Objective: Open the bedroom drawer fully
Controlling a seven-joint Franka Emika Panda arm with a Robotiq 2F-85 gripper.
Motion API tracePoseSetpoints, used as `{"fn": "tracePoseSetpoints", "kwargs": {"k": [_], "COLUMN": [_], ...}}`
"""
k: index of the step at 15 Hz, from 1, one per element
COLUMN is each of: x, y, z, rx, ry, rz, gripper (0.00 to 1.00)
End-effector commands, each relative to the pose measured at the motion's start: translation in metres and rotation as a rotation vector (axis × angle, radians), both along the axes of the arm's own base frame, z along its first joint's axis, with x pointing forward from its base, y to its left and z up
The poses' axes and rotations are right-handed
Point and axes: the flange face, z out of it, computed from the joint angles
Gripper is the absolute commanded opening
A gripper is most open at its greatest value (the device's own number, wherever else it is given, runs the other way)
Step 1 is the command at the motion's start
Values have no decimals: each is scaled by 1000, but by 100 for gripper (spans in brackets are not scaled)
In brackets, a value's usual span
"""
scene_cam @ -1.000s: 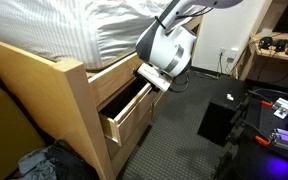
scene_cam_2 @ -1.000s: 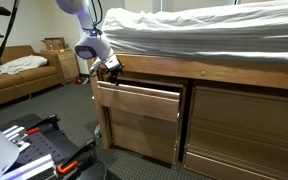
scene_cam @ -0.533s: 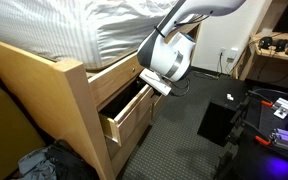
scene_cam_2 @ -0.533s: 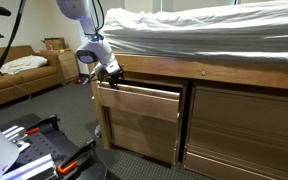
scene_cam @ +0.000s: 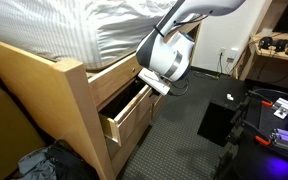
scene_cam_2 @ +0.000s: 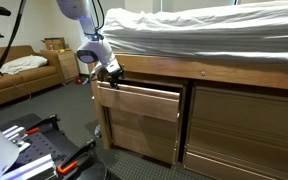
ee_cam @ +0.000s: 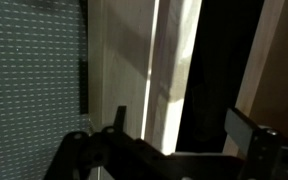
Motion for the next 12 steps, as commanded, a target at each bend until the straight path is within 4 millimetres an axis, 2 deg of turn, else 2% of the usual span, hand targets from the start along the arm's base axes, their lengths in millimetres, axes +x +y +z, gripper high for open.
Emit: {"fn": "tracePoseSetpoints", "kwargs": {"k": [1, 2, 5, 10, 12], "x": [14, 4, 9, 13, -1], "y": [-5, -5, -8, -6, -13], "z": [-37, -19, -40, -39, -51], "rx": [-1, -1, 1, 5, 22], "ry": [1, 12, 21, 12, 73], "rz": [-58, -23, -44, -45, -29], "gripper": [100, 100, 100, 100, 100]}}
